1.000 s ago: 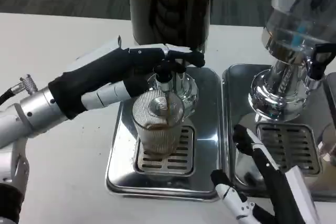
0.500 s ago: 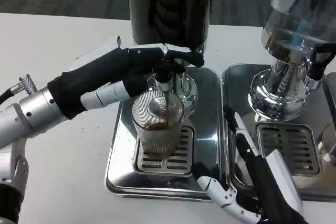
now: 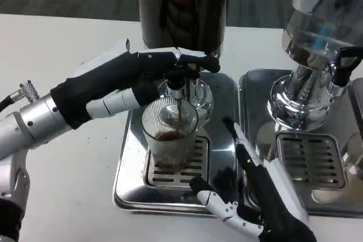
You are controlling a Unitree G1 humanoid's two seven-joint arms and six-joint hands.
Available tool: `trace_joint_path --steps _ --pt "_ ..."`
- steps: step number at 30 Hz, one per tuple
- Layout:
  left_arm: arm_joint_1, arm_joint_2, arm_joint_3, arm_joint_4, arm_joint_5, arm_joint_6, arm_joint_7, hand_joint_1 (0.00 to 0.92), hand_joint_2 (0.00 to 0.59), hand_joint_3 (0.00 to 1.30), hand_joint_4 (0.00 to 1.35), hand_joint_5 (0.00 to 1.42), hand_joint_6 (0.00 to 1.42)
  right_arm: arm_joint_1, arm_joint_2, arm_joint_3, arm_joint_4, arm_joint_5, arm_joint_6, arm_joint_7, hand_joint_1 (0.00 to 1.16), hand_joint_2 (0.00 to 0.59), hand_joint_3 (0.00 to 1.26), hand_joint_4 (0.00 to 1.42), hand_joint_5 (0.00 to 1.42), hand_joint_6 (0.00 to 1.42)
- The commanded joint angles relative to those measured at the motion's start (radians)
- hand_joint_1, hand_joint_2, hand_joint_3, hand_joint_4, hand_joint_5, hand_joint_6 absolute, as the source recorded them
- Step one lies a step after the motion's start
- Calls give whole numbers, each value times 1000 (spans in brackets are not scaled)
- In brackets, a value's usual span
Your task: Grasp the cup under the faucet to collect the drink, then remove the cup.
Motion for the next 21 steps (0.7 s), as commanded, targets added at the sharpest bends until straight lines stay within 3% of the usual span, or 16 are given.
trace_joint_path --steps 1,21 --pt "25 12 -13 -10 14 -3 -13 0 113 309 184 104 239 -39 18 4 23 -8 -11 -25 457 223 0 0 0 0" --pt "22 14 -15 -13 15 5 -12 0 118 309 184 107 253 -94 30 16 77 -21 -9 -48 450 226 0 0 0 0"
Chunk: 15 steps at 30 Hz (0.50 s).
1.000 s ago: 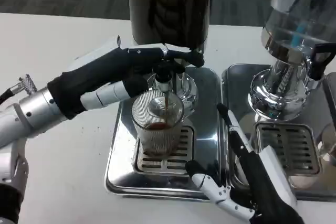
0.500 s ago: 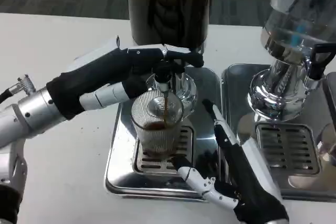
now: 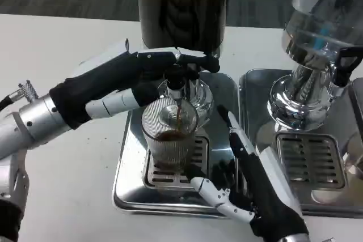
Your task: Grasp the cup under the faucet to collect the drink, then remove the cup.
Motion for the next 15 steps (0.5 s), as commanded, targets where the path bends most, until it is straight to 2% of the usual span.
trace_joint_path --steps 1,15 --pt "18 11 -15 -5 15 5 -13 0 118 309 184 107 253 -13 4 5 11 -4 -2 -9 450 226 0 0 0 0" --pt "26 13 -9 -25 9 18 -5 0 116 313 184 107 255 -69 22 22 69 3 -4 -5 450 226 0 0 0 0"
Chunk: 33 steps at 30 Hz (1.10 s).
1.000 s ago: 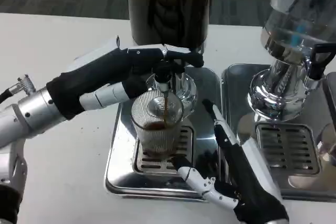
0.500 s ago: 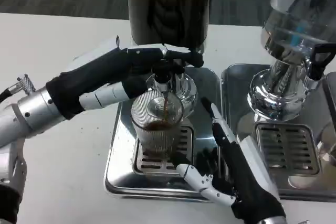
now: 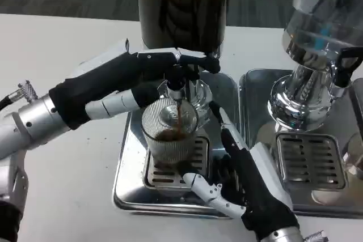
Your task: Grasp the cup under the faucet to collect the drink, then remove the cup.
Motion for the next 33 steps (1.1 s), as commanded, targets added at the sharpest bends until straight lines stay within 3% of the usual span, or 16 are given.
trace_joint_path --steps 1,13,23,33 --pt "18 10 -8 2 11 10 -3 0 116 314 184 107 255 -24 8 9 25 3 -4 -2 450 226 0 0 0 0" --pt "23 14 4 14 11 11 15 0 116 317 190 115 255 -60 16 17 56 9 -7 -7 450 226 0 0 0 0" --pt "17 23 77 38 8 -54 117 0 122 318 196 128 269 -90 16 11 97 21 -23 -10 450 226 0 0 0 0" --pt "30 54 136 48 -4 -59 141 0 123 330 208 138 287 -111 15 5 122 34 -38 -3 443 231 0 0 0 0"
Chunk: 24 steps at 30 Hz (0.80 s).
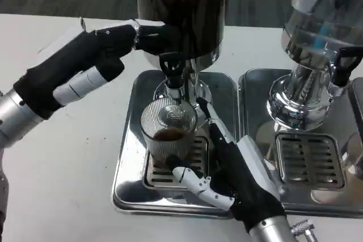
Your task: Grasp the cup under the faucet to collect the drink, then remove the cup.
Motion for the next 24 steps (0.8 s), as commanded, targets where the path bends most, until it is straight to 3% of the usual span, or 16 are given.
trace_joint_path --steps 1,13,24 --pt "25 24 30 6 -14 -12 21 0 123 331 208 139 287 -19 -2 -7 16 17 -22 1 441 232 0 0 0 0" --pt "99 70 81 23 -11 -22 43 0 126 341 216 144 291 -25 -6 -13 23 34 -25 7 430 230 0 0 0 0" --pt "150 81 106 39 -11 -27 64 0 121 353 220 153 299 -30 -7 -16 23 33 -13 16 419 231 0 0 0 0"
